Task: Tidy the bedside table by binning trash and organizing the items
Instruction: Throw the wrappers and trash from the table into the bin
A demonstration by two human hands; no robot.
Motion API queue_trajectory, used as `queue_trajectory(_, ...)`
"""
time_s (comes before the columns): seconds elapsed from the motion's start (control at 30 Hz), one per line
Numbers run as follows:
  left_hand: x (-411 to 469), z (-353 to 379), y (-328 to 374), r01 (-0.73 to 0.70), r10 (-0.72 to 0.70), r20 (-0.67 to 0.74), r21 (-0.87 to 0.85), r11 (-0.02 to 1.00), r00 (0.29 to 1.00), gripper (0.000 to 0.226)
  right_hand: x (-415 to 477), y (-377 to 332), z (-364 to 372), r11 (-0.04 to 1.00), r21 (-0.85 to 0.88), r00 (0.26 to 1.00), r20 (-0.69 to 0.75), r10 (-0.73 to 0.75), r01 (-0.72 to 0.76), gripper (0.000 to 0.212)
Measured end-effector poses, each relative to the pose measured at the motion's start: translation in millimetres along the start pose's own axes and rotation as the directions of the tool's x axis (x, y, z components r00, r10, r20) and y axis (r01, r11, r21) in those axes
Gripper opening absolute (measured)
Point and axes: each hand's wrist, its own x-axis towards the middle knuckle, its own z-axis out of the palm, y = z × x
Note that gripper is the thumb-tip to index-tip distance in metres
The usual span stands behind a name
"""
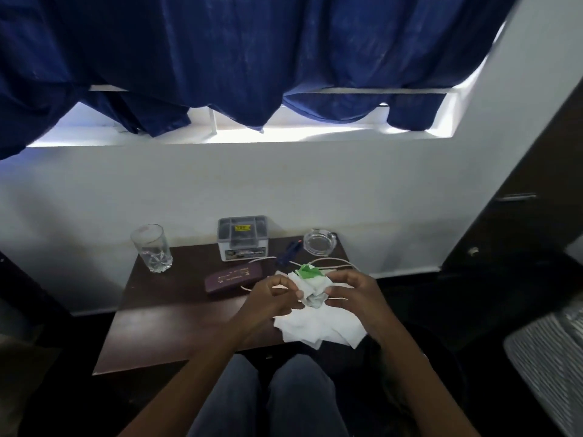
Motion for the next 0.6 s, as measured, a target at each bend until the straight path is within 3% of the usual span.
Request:
queue_trajectory(0.17, -0.9, 38.1, -2.3, 0.07, -0.077, 0.066, 0.099, 0.993, 0.995, 0.008, -9.9, 19.9, -71.1, 0.999, -0.014, 0.967, -0.252, 0.039, -0.044, 0.018)
queue_trajectory(0.4, -5.1, 57.4, -13.9, 0.119, -0.132, 0.075, 0.158, 0.98, 0.988, 0.024, -16.3, 72.2, -188.9, 0.945, -0.282, 0.744, -0.665, -0.068, -0.166, 0.015)
queue_trajectory(0.5, -5.2, 57.7, -17.6, 0.128, -0.14, 0.062, 0.167, 0.978, 0.988, 0.022, -17.5, 92.2, -218.6, 0.91, -0.322, 0.73, -0.682, -0.032, -0.26, 0.018)
queue_trajectory(0.6, -5.7, 55.3, -19.3, 0.104, -0.109, 0.021, 0.166, 0.981, 0.994, 0.019, -25.8, 105.8, -221.9, 0.887, -0.248, 0.758, -0.634, 0.156, -0.39, 0.024)
